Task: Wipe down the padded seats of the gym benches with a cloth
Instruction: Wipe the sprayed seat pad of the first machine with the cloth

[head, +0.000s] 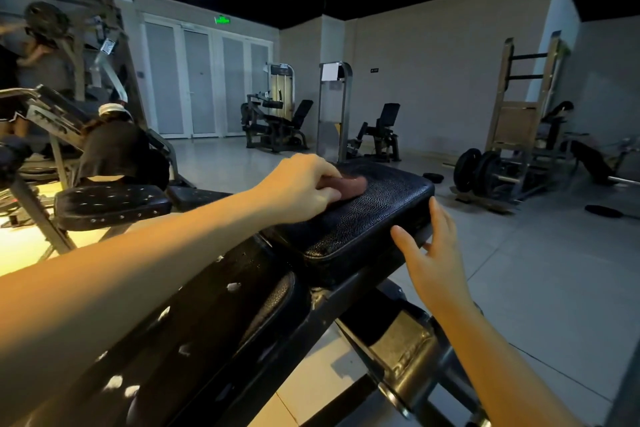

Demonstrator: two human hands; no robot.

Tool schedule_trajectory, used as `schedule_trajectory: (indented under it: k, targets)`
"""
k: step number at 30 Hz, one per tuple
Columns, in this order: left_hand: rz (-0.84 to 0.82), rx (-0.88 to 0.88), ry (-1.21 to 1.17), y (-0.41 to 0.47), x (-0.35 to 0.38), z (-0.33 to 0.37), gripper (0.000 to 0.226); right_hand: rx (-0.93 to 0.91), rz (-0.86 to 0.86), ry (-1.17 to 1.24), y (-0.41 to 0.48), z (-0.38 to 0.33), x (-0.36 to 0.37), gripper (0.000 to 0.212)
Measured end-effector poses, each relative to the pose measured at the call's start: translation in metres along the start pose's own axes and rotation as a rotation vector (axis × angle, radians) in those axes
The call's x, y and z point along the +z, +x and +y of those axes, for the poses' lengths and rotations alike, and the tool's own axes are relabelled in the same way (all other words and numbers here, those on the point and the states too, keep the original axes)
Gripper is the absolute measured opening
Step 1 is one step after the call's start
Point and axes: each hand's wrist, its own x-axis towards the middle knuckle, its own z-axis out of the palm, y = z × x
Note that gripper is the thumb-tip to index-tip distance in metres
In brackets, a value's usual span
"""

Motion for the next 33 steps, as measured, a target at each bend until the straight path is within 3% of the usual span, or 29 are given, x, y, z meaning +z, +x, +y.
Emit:
schedule_trajectory:
  k: [4,6,9,13,15,19,21,23,26,33]
  targets:
    - [-0.026,0.235,0.022,-0.034,-0.002,0.028,0.022,0.001,-0.003,-0.008,0.000,0.001,0.000,0.080]
    - [-0.057,0.227,0.097,-0.032,-0.007,0.016,0.020,0.002,-0.014,-0.009,-0.001,0.002,0.000,0.081]
    - [-0.049,0.030,0.217,-0.003,-0.009,-0.019,0.015,-0.004,-0.019,-0.006,0.000,0.003,-0.001,0.082]
    - [0.084,-0.230,0.018,0.031,0.009,-0.022,0.017,-0.015,-0.003,-0.003,-0.001,0.002,0.000,0.081]
    - [0.105,-0.145,-0.027,0.025,0.020,0.006,0.018,-0.021,-0.006,-0.001,-0.001,0.002,0.001,0.080]
    - [-0.006,0.210,-0.023,-0.015,0.014,0.030,0.024,-0.029,0.008,0.010,0.003,0.007,0.001,0.077]
    - [-0.019,0.169,0.073,-0.005,0.009,0.008,0.019,-0.030,-0.006,0.003,0.003,0.008,0.001,0.077]
    - [0.012,0.018,0.134,0.023,0.011,-0.013,0.016,-0.014,-0.017,0.016,0.002,0.009,0.001,0.079]
    - [0.062,-0.137,0.059,0.063,0.024,-0.019,0.022,-0.017,-0.022,0.012,-0.001,0.007,0.002,0.082]
    - [-0.141,0.058,-0.050,0.035,0.001,-0.009,0.013,0.000,-0.019,0.013,0.001,0.008,0.002,0.086]
